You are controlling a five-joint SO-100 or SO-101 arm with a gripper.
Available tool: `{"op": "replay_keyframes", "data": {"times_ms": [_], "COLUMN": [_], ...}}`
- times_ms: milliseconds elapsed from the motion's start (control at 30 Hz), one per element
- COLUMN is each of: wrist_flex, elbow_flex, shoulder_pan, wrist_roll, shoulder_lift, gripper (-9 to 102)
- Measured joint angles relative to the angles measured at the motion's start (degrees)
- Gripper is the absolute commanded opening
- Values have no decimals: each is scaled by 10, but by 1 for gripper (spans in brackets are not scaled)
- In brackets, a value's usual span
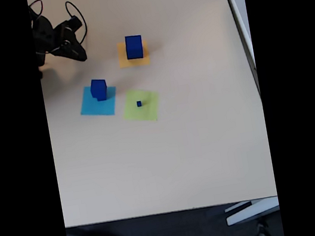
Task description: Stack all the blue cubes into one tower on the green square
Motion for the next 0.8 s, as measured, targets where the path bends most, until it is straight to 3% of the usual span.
{"op": "replay_keyframes", "data": {"times_ms": [800], "wrist_flex": [0], "elbow_flex": [0], "shoulder_pan": [0], "wrist_roll": [-55], "shoulder_lift": [0], "gripper": [0]}}
